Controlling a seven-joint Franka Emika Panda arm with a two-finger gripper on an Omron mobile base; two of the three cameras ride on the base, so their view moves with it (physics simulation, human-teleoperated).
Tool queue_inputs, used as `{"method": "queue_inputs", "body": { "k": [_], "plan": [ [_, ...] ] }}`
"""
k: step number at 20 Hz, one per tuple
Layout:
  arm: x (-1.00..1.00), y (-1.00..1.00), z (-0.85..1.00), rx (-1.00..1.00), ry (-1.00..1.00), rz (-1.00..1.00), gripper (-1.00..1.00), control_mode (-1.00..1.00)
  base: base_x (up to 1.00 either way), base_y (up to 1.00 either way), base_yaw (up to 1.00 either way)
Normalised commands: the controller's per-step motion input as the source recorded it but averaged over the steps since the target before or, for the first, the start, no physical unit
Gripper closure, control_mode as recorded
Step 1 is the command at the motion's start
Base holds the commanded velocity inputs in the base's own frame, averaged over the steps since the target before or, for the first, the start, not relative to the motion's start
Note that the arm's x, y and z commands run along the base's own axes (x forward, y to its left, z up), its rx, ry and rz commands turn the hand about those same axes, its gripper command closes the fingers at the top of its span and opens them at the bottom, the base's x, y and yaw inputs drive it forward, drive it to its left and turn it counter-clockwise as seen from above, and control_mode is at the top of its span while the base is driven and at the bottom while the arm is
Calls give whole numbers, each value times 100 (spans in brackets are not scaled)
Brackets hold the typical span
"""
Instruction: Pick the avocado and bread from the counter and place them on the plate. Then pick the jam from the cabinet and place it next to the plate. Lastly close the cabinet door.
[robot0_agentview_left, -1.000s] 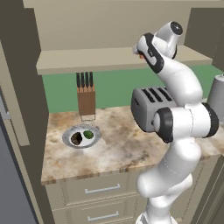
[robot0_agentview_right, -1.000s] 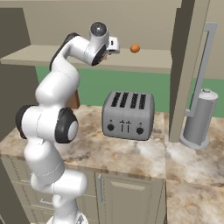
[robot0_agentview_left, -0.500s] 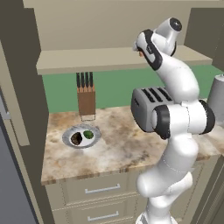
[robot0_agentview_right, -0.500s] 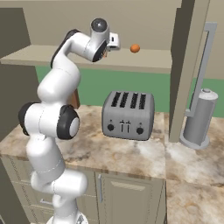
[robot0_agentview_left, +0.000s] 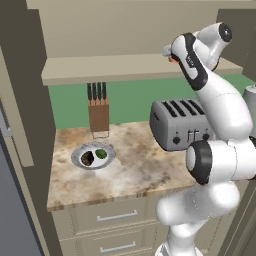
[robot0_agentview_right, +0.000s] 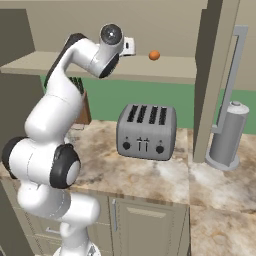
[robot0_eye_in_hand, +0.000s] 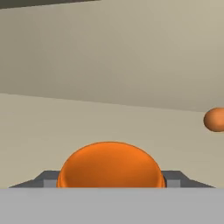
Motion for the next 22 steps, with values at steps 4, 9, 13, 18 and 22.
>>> {"method": "queue_inputs", "body": {
  "k": [4,9,13,18,22],
  "plan": [
    [-100,0,0,4,-8,10,100,-100,0,0,0],
    [-100,1,0,0,-7,17,100,-100,0,0,0],
    [-100,10,0,0,-10,23,100,-100,0,0,0],
    [-95,33,-32,-1,0,31,100,-100,0,0,0],
    [-58,62,-64,-6,0,26,100,-100,0,0,0]
  ]
}}
